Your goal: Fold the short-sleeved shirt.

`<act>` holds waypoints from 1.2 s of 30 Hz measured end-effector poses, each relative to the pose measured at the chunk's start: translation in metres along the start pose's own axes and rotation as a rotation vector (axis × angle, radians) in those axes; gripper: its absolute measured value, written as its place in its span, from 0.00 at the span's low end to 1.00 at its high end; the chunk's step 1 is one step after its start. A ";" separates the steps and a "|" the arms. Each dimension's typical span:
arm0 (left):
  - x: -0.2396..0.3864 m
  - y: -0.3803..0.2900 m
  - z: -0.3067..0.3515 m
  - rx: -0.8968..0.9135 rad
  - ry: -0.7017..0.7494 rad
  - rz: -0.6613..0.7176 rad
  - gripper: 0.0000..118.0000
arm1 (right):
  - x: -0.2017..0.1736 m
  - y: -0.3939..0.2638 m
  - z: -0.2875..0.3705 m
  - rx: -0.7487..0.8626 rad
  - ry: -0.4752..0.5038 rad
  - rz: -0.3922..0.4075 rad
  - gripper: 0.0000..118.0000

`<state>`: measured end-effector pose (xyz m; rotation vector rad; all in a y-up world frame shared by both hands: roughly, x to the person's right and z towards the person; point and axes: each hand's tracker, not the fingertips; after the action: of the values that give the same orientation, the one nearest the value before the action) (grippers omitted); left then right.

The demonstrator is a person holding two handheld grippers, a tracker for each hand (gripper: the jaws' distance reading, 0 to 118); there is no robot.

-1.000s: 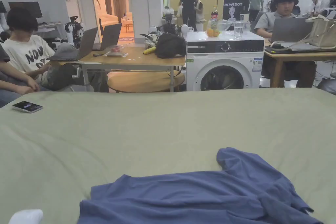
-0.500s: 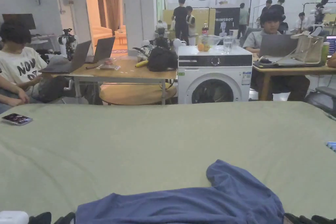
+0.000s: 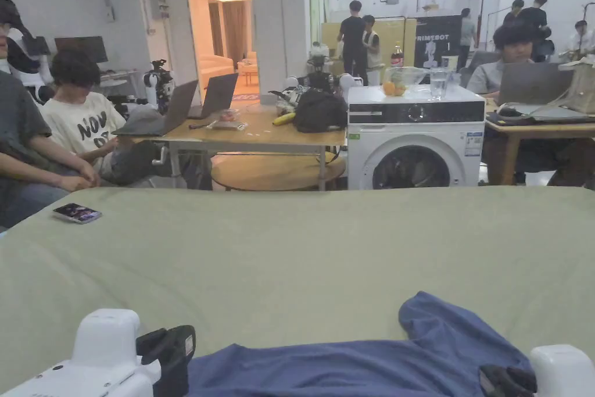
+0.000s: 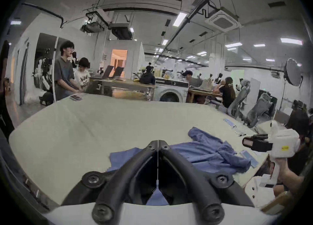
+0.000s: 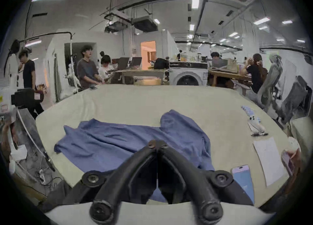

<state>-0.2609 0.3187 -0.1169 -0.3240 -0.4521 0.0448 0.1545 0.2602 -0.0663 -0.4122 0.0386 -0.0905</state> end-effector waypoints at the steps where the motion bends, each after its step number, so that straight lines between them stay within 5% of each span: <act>1: -0.010 0.005 -0.007 -0.026 -0.008 0.002 0.00 | 0.002 0.001 -0.001 -0.003 0.012 -0.007 0.00; 5: -0.053 0.032 -0.075 -0.278 0.037 0.011 0.00 | 0.009 0.001 -0.006 -0.014 0.042 -0.029 0.00; 6: -0.065 0.036 -0.099 -0.337 -0.004 0.037 0.07 | 0.011 0.001 -0.008 -0.020 0.052 -0.041 0.00; 8: -0.086 0.030 -0.147 -0.476 -0.022 0.078 0.39 | 0.018 -0.001 -0.011 -0.035 0.066 -0.070 0.00; 10: -0.103 0.019 -0.191 -0.575 0.041 0.085 0.43 | 0.024 -0.003 -0.011 -0.048 0.067 -0.086 0.00; 16: -0.141 -0.032 -0.262 -0.727 0.129 0.295 0.41 | 0.053 -0.005 -0.012 -0.109 0.017 -0.087 0.00; 19: -0.132 -0.047 -0.272 -0.778 0.142 0.217 0.22 | 0.069 0.002 -0.023 -0.153 0.008 -0.061 0.00; 22: -0.122 -0.040 -0.274 -0.772 0.138 0.138 0.12 | 0.082 0.026 -0.039 -0.162 -0.002 -0.026 0.00; 23: -0.118 -0.041 -0.277 -0.793 0.126 0.119 0.01 | 0.087 0.037 -0.048 -0.161 0.005 -0.030 0.00; 28: -0.116 -0.044 -0.280 -0.796 0.144 0.082 0.00 | 0.126 0.081 -0.137 -0.314 -0.035 -0.053 0.00; 29: -0.119 -0.044 -0.280 -0.801 0.138 0.095 0.00 | 0.134 0.083 -0.160 -0.361 -0.061 -0.061 0.08; 31: -0.123 -0.044 -0.280 -0.803 0.132 0.128 0.00 | 0.152 0.080 -0.205 -0.492 -0.129 -0.078 0.52; 33: -0.124 -0.046 -0.280 -0.800 0.131 0.155 0.00 | 0.166 0.062 -0.241 -0.612 -0.177 -0.129 0.54; 36: -0.118 -0.045 -0.274 -0.782 0.131 0.158 0.00 | 0.163 0.032 -0.260 -0.722 -0.198 -0.070 0.48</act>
<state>-0.2488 0.1816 -0.3849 -1.1250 -0.2967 -0.0013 0.3052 0.1703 -0.3203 -1.1424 -0.1433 -0.1032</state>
